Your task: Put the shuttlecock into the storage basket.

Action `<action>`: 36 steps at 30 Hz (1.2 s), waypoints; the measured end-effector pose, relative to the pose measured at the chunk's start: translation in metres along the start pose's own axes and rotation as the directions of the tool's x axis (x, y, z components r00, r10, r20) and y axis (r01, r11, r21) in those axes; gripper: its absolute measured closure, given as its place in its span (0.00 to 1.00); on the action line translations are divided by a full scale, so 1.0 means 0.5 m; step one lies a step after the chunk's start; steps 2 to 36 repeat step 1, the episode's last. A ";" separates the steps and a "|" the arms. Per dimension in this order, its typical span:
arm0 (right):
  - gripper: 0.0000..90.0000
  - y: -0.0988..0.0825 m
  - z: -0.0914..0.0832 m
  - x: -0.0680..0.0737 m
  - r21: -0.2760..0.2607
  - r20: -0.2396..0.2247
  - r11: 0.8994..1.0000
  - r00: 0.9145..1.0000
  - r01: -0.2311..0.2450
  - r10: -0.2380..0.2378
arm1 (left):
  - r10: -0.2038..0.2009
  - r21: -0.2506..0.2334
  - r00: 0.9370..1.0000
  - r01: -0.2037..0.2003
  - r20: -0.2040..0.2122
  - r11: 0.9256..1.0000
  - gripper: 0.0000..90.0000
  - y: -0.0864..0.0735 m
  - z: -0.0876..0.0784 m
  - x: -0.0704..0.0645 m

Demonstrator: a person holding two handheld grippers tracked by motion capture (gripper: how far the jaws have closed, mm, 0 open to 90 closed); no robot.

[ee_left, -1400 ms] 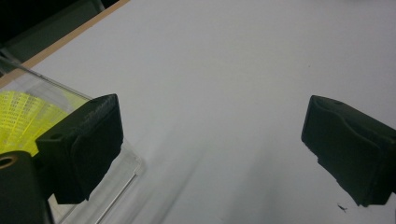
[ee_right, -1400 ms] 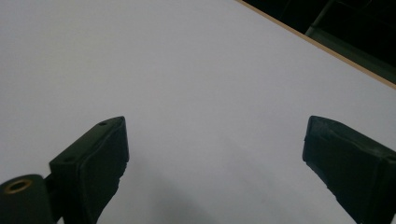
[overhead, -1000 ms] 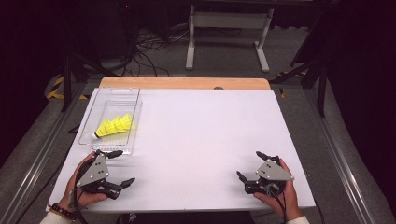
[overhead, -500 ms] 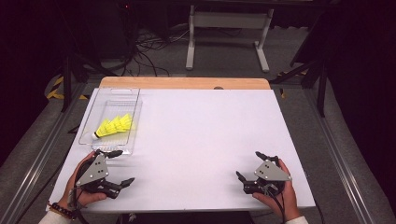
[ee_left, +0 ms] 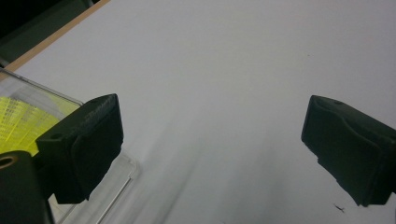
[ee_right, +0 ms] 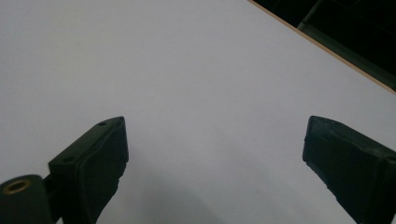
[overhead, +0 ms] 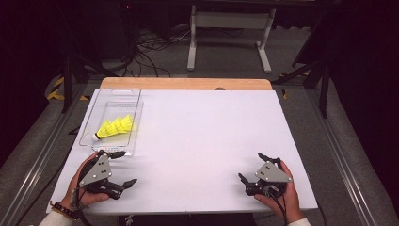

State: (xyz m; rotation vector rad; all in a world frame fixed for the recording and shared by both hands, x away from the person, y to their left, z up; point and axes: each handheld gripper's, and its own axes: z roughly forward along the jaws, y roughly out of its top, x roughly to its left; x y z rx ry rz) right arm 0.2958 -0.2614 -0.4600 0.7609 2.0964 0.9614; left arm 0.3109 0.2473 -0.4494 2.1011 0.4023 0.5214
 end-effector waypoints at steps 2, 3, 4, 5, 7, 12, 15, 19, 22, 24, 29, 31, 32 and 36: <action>0.09 0.000 0.001 -0.001 -0.001 0.000 1.000 1.000 -0.005 0.005 | -0.004 -0.001 1.000 0.004 0.001 1.000 0.08 -0.001 0.000 0.001; 0.09 0.000 0.001 -0.001 -0.001 0.000 1.000 1.000 -0.005 0.005 | -0.004 -0.001 1.000 0.004 0.001 1.000 0.08 -0.001 0.000 0.001; 0.09 0.000 0.001 -0.001 -0.001 0.000 1.000 1.000 -0.005 0.005 | -0.004 -0.001 1.000 0.004 0.001 1.000 0.08 -0.001 0.000 0.001; 0.09 0.000 0.001 -0.001 -0.001 0.000 1.000 1.000 -0.005 0.005 | -0.004 -0.001 1.000 0.004 0.001 1.000 0.08 -0.001 0.000 0.001; 0.09 0.000 0.001 -0.001 -0.001 0.000 1.000 1.000 -0.005 0.005 | -0.004 -0.001 1.000 0.004 0.001 1.000 0.08 -0.001 0.000 0.001; 0.09 0.000 0.001 -0.001 -0.001 0.000 1.000 1.000 -0.005 0.005 | -0.004 -0.001 1.000 0.004 0.001 1.000 0.08 -0.001 0.000 0.001; 0.09 0.000 0.001 -0.001 -0.001 0.000 1.000 1.000 -0.005 0.005 | -0.004 -0.001 1.000 0.004 0.001 1.000 0.08 -0.001 0.000 0.001; 0.09 0.000 0.001 -0.001 -0.001 0.000 1.000 1.000 -0.005 0.005 | -0.004 -0.001 1.000 0.004 0.001 1.000 0.08 -0.001 0.000 0.001; 0.09 0.000 0.001 -0.001 -0.001 0.000 1.000 1.000 -0.005 0.005 | -0.004 -0.001 1.000 0.004 0.001 1.000 0.08 -0.001 0.000 0.001; 0.09 0.000 0.001 -0.001 -0.001 0.000 1.000 1.000 -0.005 0.005 | -0.004 -0.001 1.000 0.004 0.001 1.000 0.08 -0.001 0.000 0.001; 0.09 0.000 0.001 -0.001 -0.001 0.000 1.000 1.000 -0.005 0.005 | -0.004 -0.001 1.000 0.004 0.001 1.000 0.08 -0.001 0.000 0.001; 0.09 0.000 0.001 -0.001 -0.001 0.000 1.000 1.000 -0.005 0.005 | -0.004 -0.001 1.000 0.004 0.001 1.000 0.08 -0.001 0.000 0.001; 0.09 0.000 0.001 -0.001 -0.001 0.000 1.000 1.000 -0.005 0.005 | -0.004 -0.001 1.000 0.004 0.001 1.000 0.08 -0.001 0.000 0.001; 0.09 0.000 0.001 -0.001 -0.001 0.000 1.000 1.000 -0.005 0.005 | -0.004 -0.001 1.000 0.004 0.001 1.000 0.08 -0.001 0.000 0.001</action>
